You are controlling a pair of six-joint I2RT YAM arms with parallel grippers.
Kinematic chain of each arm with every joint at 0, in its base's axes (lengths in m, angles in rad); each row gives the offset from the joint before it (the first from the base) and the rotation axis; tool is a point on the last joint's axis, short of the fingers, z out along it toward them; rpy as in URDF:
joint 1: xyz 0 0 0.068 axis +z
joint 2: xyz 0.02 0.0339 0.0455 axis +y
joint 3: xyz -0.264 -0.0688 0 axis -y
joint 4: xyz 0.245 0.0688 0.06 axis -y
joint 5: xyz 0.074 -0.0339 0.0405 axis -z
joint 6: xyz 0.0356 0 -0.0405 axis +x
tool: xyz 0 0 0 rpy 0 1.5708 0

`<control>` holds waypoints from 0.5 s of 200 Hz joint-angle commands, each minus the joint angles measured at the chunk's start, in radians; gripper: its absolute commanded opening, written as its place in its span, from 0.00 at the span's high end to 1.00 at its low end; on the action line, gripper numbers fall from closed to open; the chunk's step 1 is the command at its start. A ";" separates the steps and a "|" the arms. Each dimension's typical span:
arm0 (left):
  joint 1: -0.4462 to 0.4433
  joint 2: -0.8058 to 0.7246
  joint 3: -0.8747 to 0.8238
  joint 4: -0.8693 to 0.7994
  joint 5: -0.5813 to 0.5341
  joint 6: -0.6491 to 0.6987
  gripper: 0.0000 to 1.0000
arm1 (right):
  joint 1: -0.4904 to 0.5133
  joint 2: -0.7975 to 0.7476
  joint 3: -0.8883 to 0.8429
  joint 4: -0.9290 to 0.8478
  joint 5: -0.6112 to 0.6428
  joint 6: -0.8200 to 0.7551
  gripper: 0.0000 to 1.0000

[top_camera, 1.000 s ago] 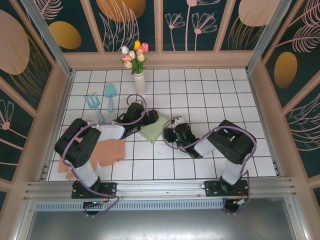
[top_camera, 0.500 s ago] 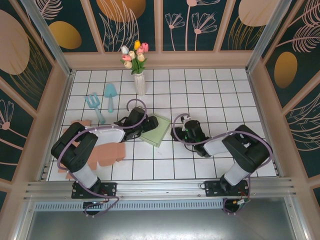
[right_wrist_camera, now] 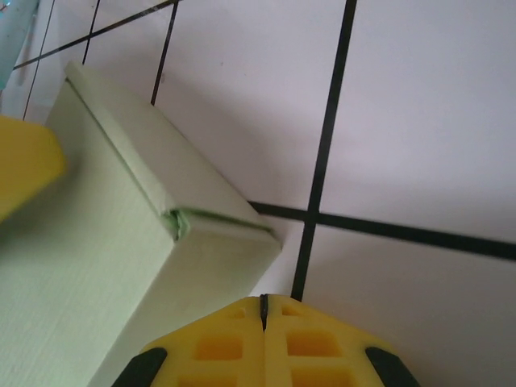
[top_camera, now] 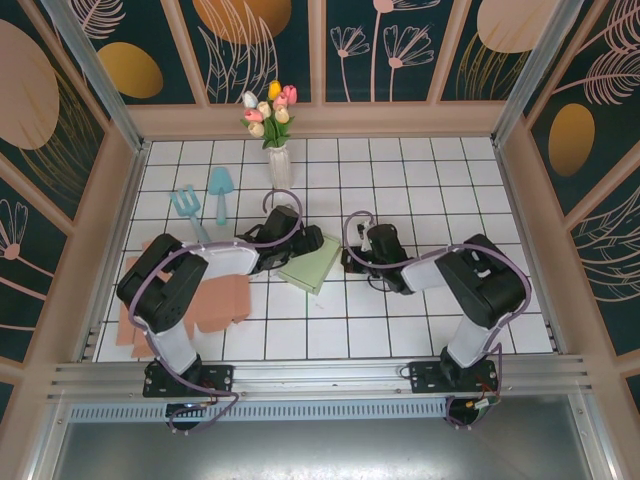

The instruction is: Fold the paper box

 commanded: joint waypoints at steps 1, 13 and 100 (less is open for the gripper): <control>0.001 0.043 0.027 0.046 0.087 0.015 0.16 | -0.008 0.036 0.065 -0.003 -0.046 -0.025 0.95; -0.004 0.056 0.023 0.084 0.130 -0.001 0.17 | -0.006 0.054 0.098 -0.003 -0.073 -0.033 0.95; 0.019 -0.096 -0.044 -0.068 -0.054 -0.015 0.13 | -0.004 -0.099 0.004 -0.121 0.077 -0.056 0.95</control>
